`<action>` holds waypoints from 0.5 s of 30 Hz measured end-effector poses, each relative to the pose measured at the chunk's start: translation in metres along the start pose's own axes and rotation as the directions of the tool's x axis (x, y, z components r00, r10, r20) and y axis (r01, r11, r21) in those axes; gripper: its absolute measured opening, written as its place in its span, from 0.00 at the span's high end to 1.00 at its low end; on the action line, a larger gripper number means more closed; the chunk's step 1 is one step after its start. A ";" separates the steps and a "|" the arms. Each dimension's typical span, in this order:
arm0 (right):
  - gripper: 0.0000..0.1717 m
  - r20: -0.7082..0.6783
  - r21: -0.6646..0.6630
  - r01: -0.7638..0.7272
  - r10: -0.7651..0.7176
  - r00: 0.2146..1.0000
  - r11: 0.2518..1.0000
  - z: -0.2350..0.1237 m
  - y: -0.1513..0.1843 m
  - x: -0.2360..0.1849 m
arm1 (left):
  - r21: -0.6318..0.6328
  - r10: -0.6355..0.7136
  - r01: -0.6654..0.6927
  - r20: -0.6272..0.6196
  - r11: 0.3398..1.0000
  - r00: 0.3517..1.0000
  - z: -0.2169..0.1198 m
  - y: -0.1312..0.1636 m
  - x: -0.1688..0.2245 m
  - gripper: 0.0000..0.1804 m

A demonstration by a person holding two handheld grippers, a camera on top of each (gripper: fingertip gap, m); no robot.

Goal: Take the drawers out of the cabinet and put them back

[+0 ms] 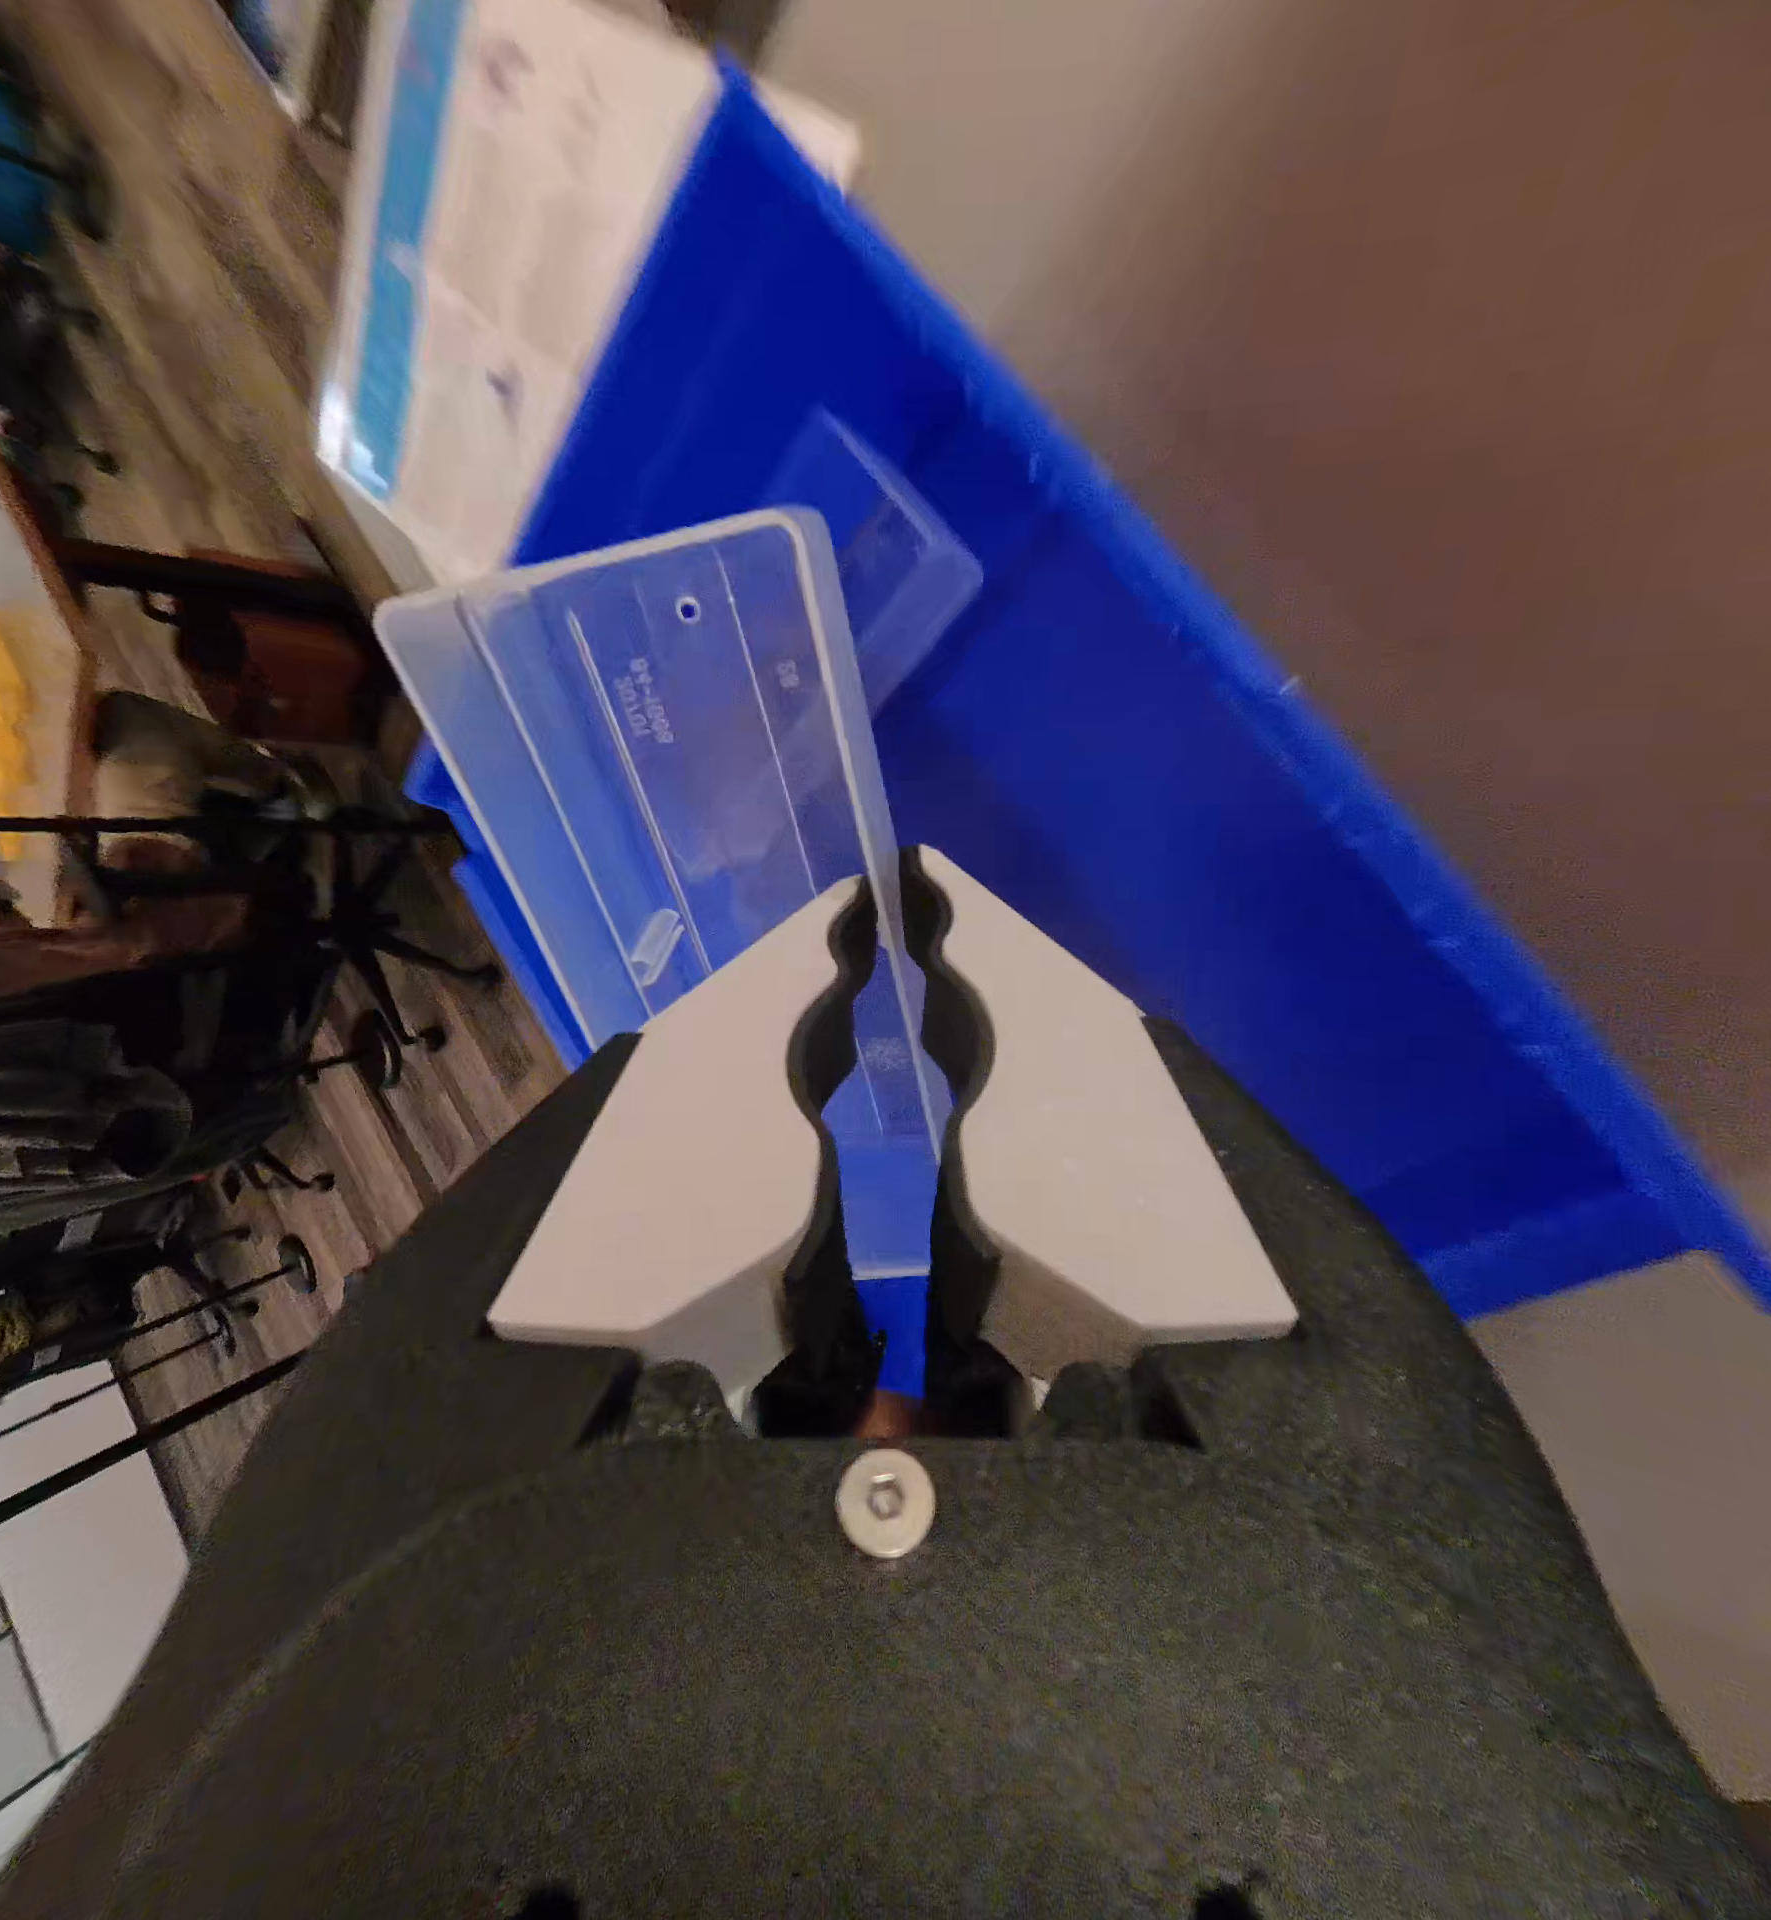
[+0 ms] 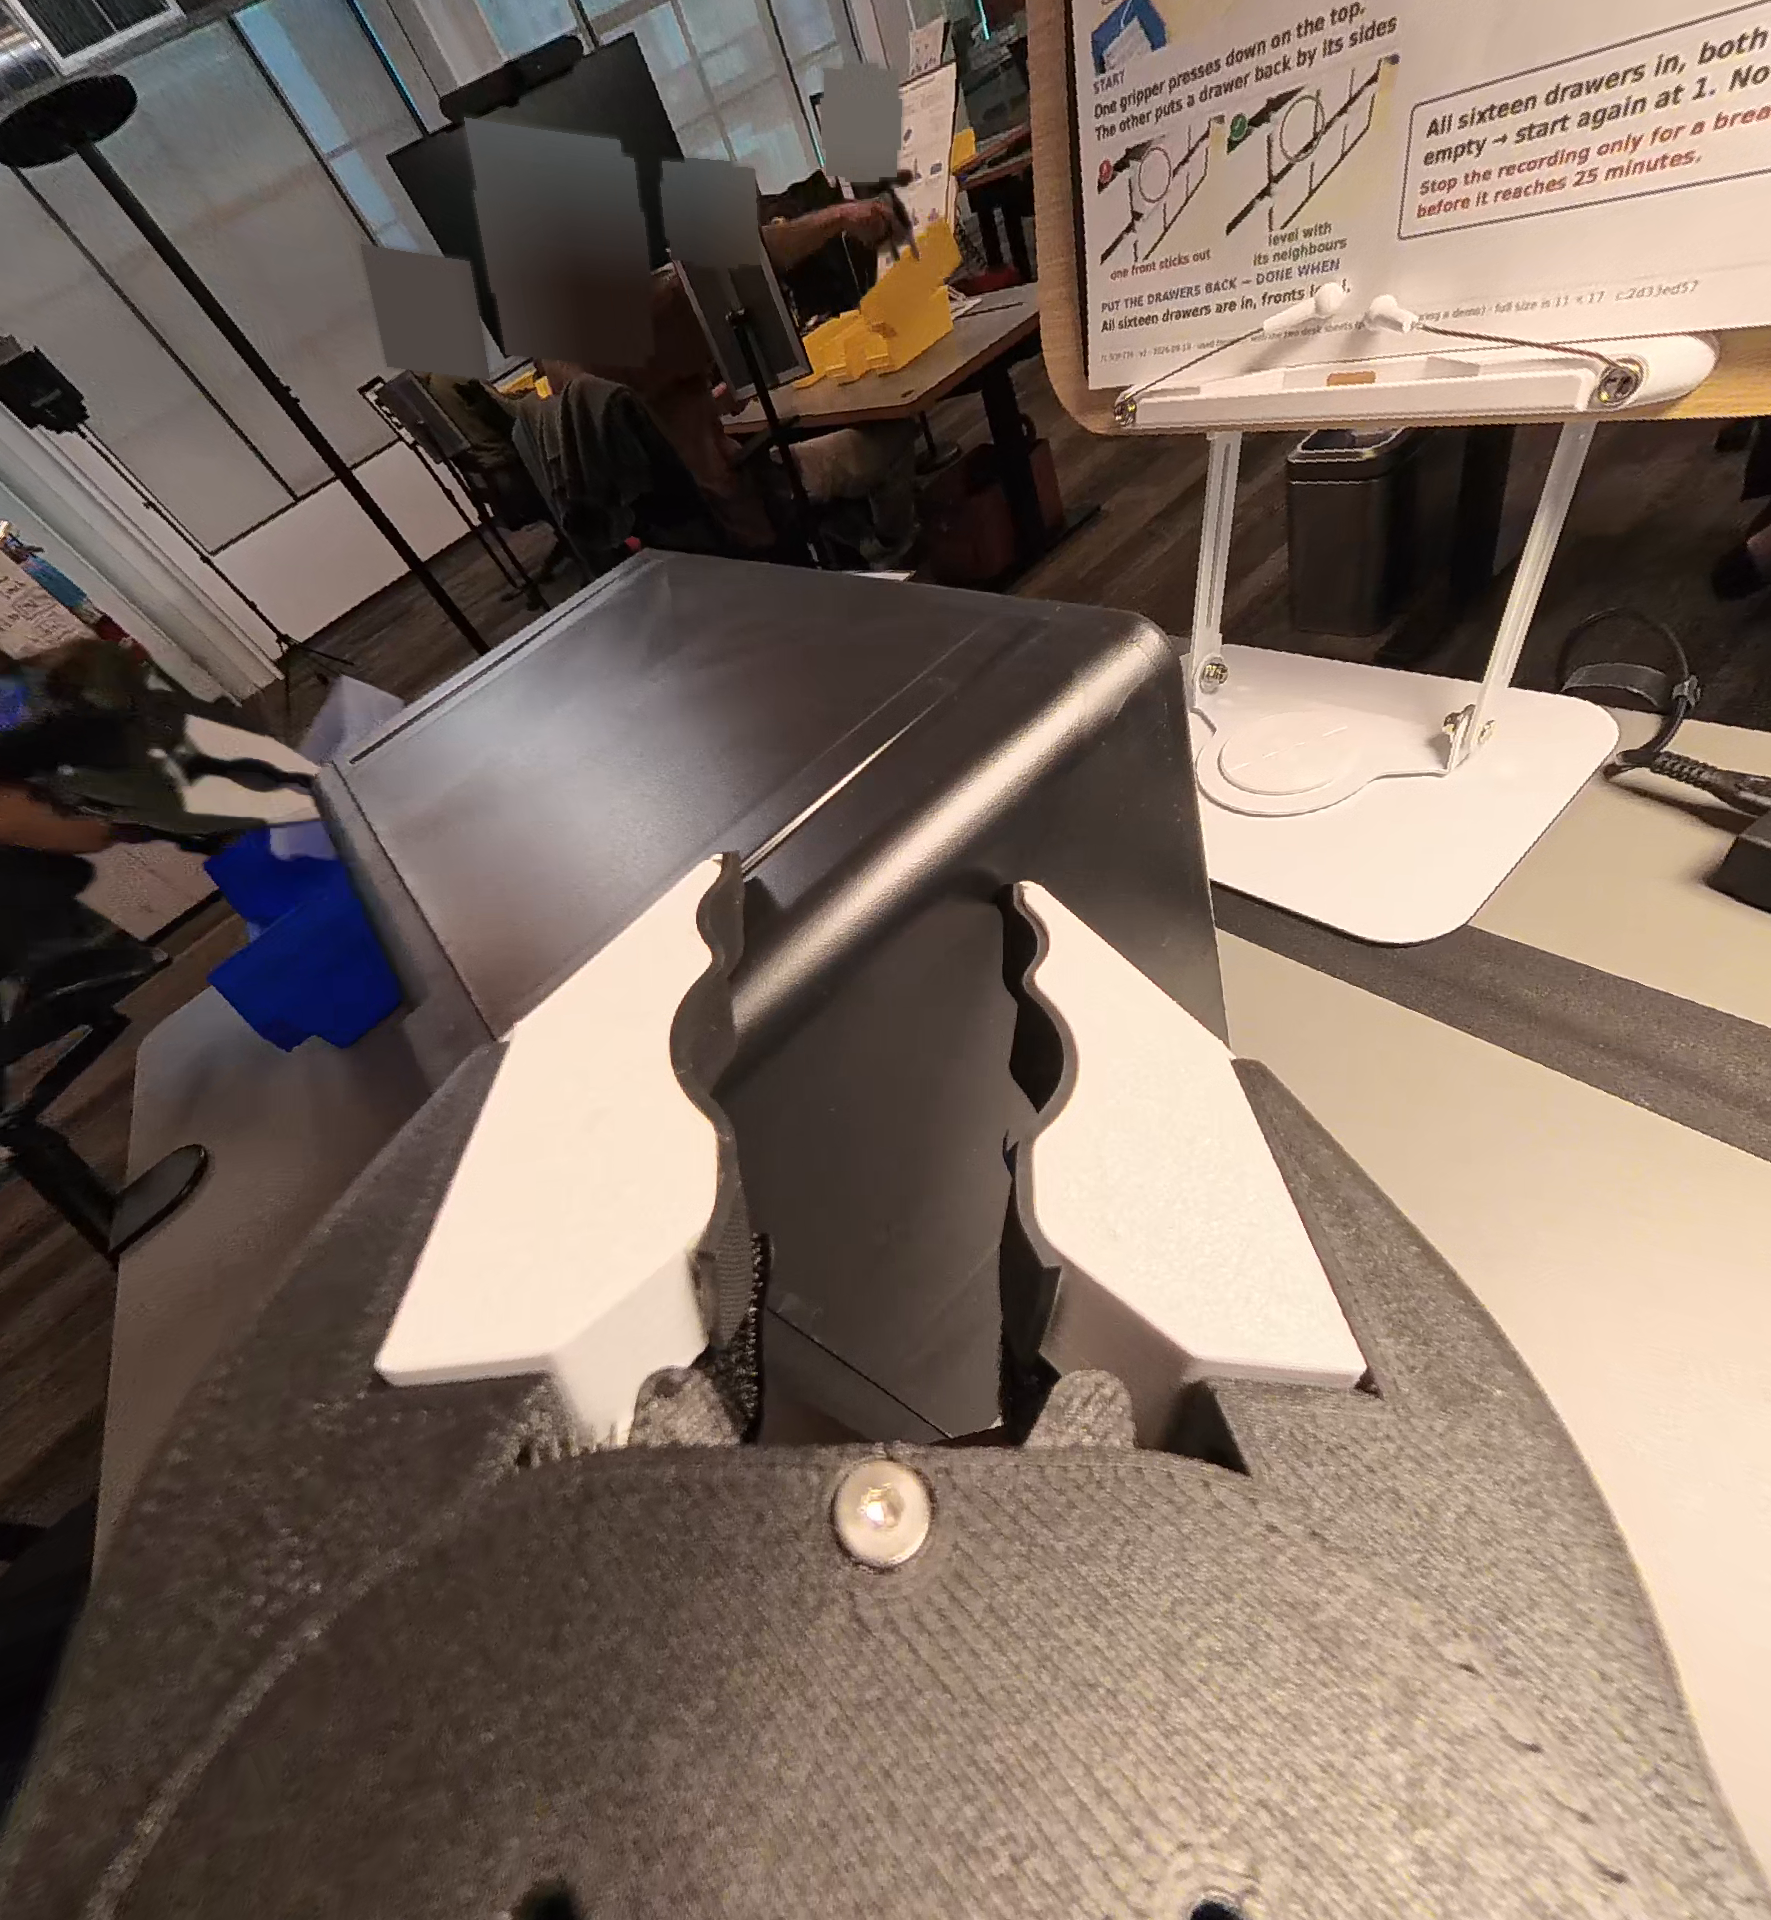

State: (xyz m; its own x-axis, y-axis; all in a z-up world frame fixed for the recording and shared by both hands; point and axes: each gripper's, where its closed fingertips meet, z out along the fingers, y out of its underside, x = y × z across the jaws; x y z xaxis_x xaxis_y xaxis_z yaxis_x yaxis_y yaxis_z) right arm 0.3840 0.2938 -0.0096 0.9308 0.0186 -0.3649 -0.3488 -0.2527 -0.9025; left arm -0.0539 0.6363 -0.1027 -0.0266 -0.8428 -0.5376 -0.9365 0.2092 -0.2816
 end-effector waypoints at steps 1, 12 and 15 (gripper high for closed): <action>0.69 0.001 0.000 -0.001 0.001 1.000 1.000 0.000 0.000 0.000 | 0.040 -0.013 0.012 0.020 0.999 1.000 -0.018 -0.013 -0.001 0.98; 0.69 0.000 0.003 -0.003 0.003 1.000 1.000 0.000 0.000 0.000 | 0.435 0.034 0.171 -0.425 0.884 0.905 -0.115 -0.177 0.186 0.98; 0.69 0.002 0.003 -0.004 0.004 1.000 1.000 0.000 0.000 0.000 | 0.403 0.071 0.212 -0.582 0.890 0.810 -0.094 -0.190 0.253 0.98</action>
State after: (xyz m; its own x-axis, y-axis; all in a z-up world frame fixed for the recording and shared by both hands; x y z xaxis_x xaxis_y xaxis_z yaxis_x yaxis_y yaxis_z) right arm 0.3835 0.2937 -0.0098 0.9291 0.0190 -0.3692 -0.3532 -0.2497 -0.9016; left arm 0.0847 0.3368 -0.1105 -0.2918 -0.9564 0.0076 -0.6984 0.2077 -0.6849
